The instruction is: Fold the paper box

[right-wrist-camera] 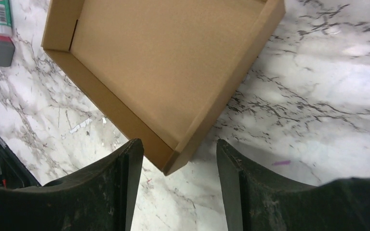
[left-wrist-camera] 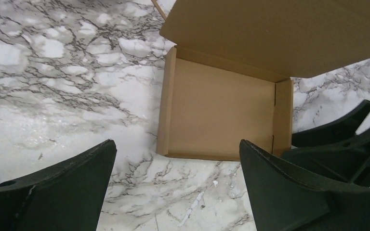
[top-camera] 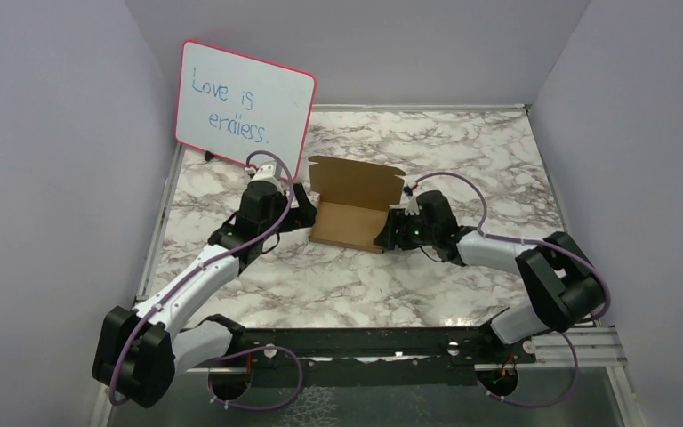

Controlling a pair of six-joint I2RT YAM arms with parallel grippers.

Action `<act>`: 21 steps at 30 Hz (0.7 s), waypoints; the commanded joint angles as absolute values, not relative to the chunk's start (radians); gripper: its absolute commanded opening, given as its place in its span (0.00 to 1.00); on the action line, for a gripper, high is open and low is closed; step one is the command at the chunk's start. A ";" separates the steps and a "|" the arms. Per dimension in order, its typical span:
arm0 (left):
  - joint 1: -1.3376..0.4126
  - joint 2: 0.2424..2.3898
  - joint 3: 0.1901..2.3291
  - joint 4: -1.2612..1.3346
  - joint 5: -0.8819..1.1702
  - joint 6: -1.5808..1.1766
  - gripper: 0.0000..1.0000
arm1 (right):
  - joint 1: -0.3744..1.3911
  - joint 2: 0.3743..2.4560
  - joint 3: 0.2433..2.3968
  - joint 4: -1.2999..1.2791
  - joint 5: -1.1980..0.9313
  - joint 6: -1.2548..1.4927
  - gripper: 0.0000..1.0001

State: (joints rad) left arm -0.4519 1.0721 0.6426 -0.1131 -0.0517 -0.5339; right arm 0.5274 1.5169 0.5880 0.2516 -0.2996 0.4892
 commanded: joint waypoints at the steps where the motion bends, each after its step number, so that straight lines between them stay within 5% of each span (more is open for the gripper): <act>1: -0.419 1.112 0.752 -0.163 -0.057 -0.450 0.99 | 0.527 1.396 0.653 0.115 -0.211 0.392 0.64; 16: -0.205 1.446 1.159 -0.362 0.299 -0.052 0.99 | 0.480 1.405 1.061 -0.299 -0.132 0.072 0.69; 21: -0.168 1.523 1.258 -0.389 0.427 0.075 0.99 | 0.460 1.408 1.133 -0.373 -0.108 -0.061 0.78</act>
